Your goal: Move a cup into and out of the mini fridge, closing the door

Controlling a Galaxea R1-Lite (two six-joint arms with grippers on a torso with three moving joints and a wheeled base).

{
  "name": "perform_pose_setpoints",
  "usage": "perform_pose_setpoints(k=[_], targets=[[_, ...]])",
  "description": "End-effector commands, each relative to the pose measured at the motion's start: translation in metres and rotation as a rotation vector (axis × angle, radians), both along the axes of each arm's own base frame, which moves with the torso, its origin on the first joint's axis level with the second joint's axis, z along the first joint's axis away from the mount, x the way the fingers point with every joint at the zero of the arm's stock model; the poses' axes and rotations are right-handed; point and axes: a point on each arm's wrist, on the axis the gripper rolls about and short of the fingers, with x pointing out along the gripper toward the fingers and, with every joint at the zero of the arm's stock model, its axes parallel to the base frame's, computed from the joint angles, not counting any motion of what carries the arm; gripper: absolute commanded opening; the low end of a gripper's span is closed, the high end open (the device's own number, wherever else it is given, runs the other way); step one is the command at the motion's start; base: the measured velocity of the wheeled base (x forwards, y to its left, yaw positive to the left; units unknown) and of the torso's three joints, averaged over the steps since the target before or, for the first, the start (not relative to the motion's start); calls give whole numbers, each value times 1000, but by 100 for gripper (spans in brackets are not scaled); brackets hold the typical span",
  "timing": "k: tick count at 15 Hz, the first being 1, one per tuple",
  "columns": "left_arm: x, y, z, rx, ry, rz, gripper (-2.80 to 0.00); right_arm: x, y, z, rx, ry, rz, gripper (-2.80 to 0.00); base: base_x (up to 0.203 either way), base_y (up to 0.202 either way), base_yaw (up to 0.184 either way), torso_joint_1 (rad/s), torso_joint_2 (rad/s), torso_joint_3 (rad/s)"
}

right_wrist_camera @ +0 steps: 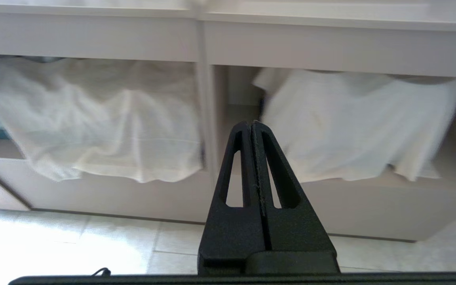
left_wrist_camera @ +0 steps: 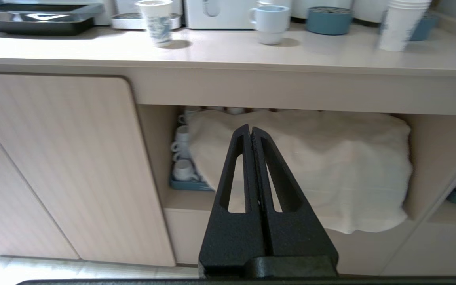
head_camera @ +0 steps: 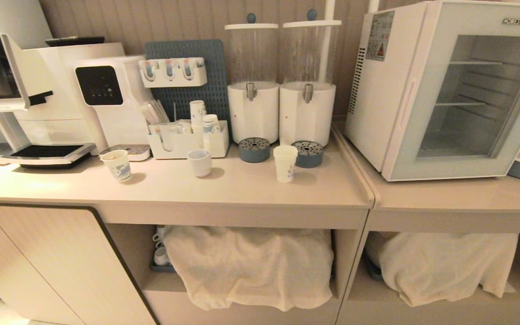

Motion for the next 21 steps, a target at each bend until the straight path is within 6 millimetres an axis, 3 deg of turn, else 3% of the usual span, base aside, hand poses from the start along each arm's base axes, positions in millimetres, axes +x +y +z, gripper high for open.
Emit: perform_pose_setpoints(k=[1, 7, 21], targets=[[2, 0, -5, -1, 19, 0, -280, 0, 0, 0, 1, 1, 0, -280, 0, 190, 1, 2, 2, 7], [2, 0, -5, -1, 19, 0, -280, 0, 0, 0, 1, 1, 0, -280, 0, 165, 0, 3, 2, 3], [2, 0, -5, -1, 19, 0, -280, 0, 0, 0, 30, 0, -21, -280, 0, 0, 0, 0, 0, 0]])
